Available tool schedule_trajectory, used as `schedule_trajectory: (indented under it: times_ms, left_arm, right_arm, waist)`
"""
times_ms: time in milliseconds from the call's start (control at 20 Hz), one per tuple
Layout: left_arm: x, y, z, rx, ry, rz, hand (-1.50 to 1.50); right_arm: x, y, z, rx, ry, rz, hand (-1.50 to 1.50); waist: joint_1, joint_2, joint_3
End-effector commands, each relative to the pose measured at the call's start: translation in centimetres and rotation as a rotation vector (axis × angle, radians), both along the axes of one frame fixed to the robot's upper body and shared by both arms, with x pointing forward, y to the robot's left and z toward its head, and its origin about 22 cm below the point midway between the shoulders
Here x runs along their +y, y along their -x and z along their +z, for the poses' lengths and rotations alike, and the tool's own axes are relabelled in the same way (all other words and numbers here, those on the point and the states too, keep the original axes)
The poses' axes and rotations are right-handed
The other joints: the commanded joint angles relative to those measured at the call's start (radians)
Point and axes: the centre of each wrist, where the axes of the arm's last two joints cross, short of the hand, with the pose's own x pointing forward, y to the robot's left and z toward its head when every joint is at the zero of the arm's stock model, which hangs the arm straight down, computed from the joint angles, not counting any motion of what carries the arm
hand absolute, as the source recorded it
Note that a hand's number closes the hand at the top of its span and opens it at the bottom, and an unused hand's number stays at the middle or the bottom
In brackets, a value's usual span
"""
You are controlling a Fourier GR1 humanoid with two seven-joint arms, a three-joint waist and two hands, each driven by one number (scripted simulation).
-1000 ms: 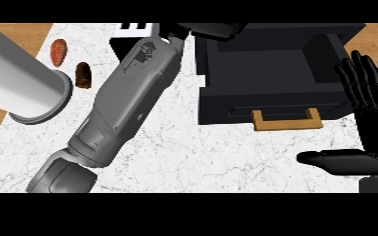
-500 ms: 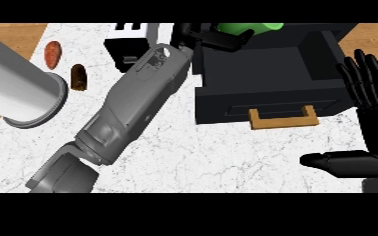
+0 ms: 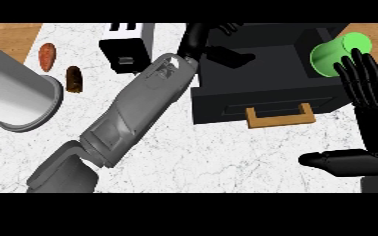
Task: Pick up the cup, place it into the drawer and close the drawer
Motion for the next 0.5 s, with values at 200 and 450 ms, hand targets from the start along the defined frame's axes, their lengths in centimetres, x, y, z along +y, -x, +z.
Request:
schedule_trajectory:
  times_ms: [200,450]
  left_arm:
    - [-1.0,0.3,0.2,-0.003,-0.116,0.032,-1.5]
    - [-1.4,1.1,-0.1,-0.089,-0.01,0.012,-1.5]
  right_arm:
    - [-0.2,0.0,0.9,-0.024,-0.017,0.016,-1.5]
    - [-0.1,-0.7,-1.1,-0.003,-0.113,0.092,-1.5]
  waist:
    - [-0.004,0.001,0.0]
    - [0.011,0.001,0.0]
